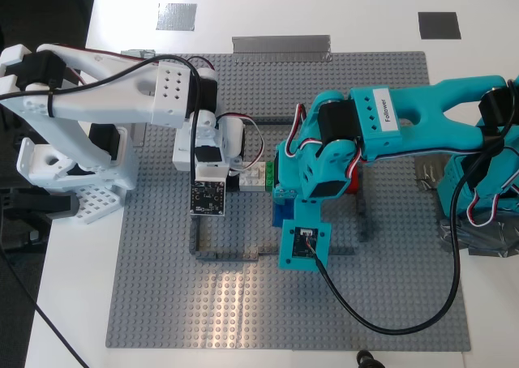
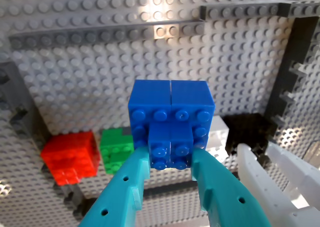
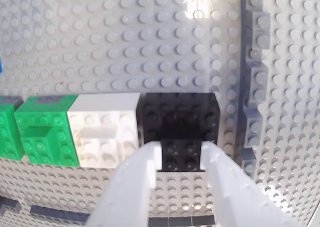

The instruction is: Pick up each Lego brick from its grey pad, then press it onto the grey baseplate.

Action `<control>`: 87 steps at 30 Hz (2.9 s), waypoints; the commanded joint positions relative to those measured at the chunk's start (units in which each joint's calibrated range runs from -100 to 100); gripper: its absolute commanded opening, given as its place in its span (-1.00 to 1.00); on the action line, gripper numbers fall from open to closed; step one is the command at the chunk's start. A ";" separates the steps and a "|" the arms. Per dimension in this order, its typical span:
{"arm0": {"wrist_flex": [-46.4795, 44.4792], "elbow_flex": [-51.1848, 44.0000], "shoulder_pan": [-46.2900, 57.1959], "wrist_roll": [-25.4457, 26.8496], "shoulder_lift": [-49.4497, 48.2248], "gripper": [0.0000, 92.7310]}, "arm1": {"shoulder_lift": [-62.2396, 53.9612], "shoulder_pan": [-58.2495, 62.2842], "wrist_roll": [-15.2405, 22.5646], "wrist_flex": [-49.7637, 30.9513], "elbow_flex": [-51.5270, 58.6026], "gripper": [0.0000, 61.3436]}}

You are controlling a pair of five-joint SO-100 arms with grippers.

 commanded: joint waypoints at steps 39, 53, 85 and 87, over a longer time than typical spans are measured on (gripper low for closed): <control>-6.25 -1.23 3.18 4.42 7.04 -1.00 | -7.59 -1.98 1.37 4.83 -4.97 -0.51; -8.37 3.64 4.41 5.35 7.04 -1.00 | -15.75 -12.28 2.64 19.24 -20.05 -0.99; -12.19 9.24 5.35 5.94 7.13 -1.00 | -7.77 -56.02 0.88 12.48 -33.96 -0.99; -12.27 9.24 5.35 5.94 7.13 -1.00 | -7.59 -56.75 0.78 12.08 -34.05 -0.99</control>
